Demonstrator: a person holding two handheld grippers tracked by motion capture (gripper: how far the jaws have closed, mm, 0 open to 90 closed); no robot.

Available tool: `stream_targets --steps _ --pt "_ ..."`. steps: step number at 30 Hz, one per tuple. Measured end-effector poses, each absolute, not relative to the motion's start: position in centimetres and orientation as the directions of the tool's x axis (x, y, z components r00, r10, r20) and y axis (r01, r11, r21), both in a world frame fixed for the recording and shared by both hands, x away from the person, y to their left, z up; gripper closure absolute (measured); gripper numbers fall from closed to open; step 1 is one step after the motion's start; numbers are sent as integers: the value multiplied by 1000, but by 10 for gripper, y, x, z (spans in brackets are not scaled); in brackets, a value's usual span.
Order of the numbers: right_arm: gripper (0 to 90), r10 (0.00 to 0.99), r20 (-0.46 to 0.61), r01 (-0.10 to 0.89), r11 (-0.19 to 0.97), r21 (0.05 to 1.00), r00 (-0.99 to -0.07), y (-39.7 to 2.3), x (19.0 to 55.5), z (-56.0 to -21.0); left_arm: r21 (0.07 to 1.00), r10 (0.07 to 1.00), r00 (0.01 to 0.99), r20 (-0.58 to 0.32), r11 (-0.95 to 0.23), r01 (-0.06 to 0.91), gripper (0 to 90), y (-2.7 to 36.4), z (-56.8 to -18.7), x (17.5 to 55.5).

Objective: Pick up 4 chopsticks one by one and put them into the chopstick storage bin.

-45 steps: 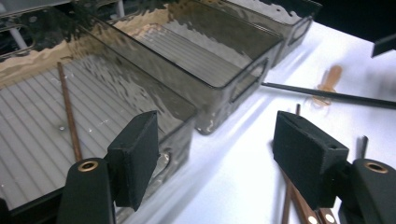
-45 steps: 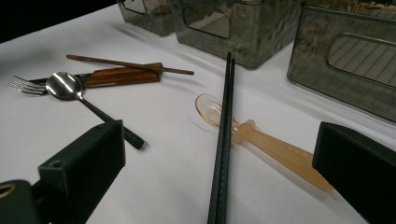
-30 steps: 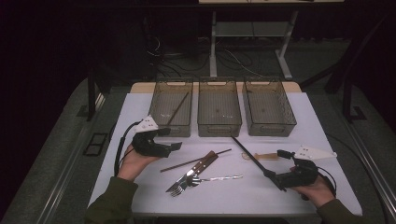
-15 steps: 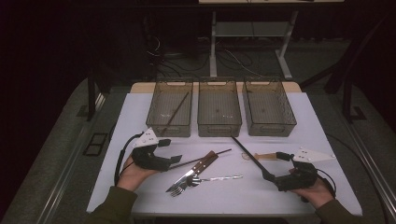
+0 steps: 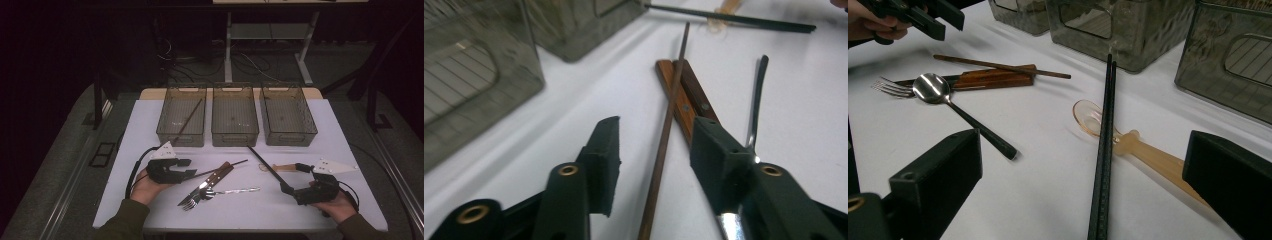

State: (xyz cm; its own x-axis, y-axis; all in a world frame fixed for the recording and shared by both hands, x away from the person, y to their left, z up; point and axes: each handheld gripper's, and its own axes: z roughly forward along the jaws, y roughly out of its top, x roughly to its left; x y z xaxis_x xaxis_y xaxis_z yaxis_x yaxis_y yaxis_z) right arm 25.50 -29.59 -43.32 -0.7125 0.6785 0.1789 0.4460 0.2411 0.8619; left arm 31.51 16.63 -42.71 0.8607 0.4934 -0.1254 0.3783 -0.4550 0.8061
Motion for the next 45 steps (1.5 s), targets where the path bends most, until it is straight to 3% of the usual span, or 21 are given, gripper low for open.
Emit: stream_targets --steps 12,24,29,45 --pt "26 681 180 447 238 862 -710 -296 255 -433 740 443 889 -117 -558 376 687 153 -444 320" --pt "26 684 182 449 234 862 -707 -296 255 -434 717 419 903 -94 -601 354 752 147 -451 320" --pt "26 684 183 451 234 862 -706 -296 254 -434 717 417 905 -78 -607 342 818 148 -451 321" --pt "26 681 176 445 242 863 -711 -296 254 -433 728 415 906 -83 -596 340 843 152 -446 321"
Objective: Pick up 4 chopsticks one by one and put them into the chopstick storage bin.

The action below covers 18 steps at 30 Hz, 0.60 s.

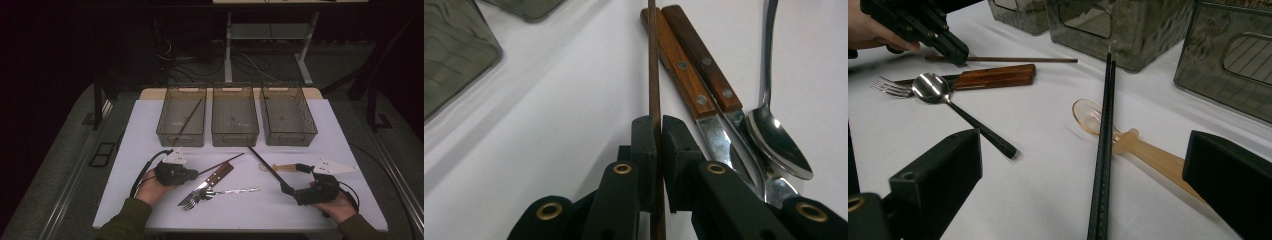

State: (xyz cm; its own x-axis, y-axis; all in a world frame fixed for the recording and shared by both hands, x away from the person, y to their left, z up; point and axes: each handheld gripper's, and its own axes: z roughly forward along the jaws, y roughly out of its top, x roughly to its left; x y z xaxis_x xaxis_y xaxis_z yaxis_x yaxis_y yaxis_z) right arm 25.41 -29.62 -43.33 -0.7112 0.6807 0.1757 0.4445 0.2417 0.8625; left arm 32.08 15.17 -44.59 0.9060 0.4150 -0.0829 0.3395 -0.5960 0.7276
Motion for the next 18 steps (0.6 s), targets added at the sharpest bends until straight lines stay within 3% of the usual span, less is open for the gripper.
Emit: stream_targets --steps 18 --pt "26 680 174 445 245 862 -712 -296 254 -433 749 432 895 -110 -556 360 843 156 -430 315"
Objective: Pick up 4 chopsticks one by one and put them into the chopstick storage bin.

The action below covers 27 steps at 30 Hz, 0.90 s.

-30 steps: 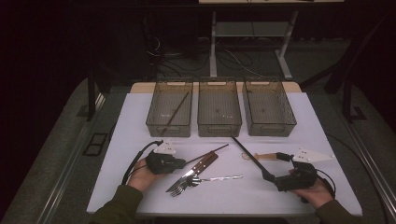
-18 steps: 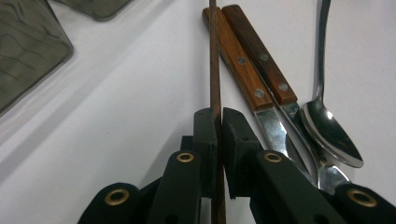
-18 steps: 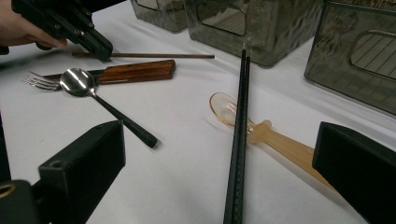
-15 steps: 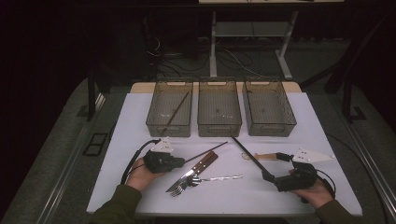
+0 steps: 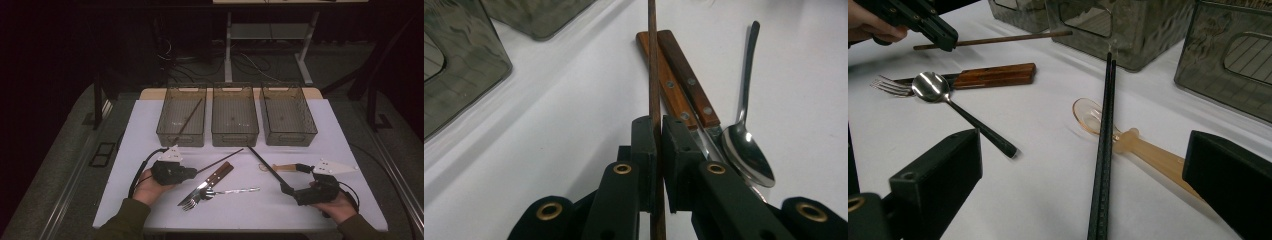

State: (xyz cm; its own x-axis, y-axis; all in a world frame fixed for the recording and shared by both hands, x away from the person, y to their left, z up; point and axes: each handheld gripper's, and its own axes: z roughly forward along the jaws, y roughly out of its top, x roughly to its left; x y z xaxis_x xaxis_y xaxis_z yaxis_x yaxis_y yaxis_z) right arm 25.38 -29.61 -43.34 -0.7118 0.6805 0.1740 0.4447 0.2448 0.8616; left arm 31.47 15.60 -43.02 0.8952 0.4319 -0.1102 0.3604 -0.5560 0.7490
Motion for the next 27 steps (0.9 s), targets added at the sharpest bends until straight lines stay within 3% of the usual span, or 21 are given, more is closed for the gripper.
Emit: stream_targets --steps 27 --pt "26 684 183 450 234 862 -706 -297 255 -434 770 481 866 -141 -496 401 842 167 -400 313"
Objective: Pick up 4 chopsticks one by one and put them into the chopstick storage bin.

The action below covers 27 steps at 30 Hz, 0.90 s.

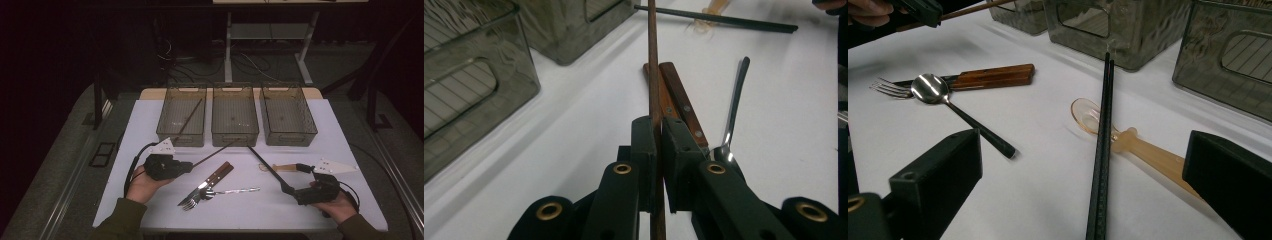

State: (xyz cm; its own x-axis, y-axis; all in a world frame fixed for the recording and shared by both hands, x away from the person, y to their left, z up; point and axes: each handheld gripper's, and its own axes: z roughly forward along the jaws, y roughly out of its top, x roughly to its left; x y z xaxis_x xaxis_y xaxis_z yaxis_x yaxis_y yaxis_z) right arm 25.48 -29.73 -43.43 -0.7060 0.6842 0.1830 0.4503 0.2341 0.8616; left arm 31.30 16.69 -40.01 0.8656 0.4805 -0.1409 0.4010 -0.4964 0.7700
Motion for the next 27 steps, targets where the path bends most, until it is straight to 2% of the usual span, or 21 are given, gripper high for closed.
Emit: stream_targets --steps 27 --pt "26 696 197 467 221 856 -691 -299 255 -436 802 581 797 -165 -391 451 842 181 -378 348"
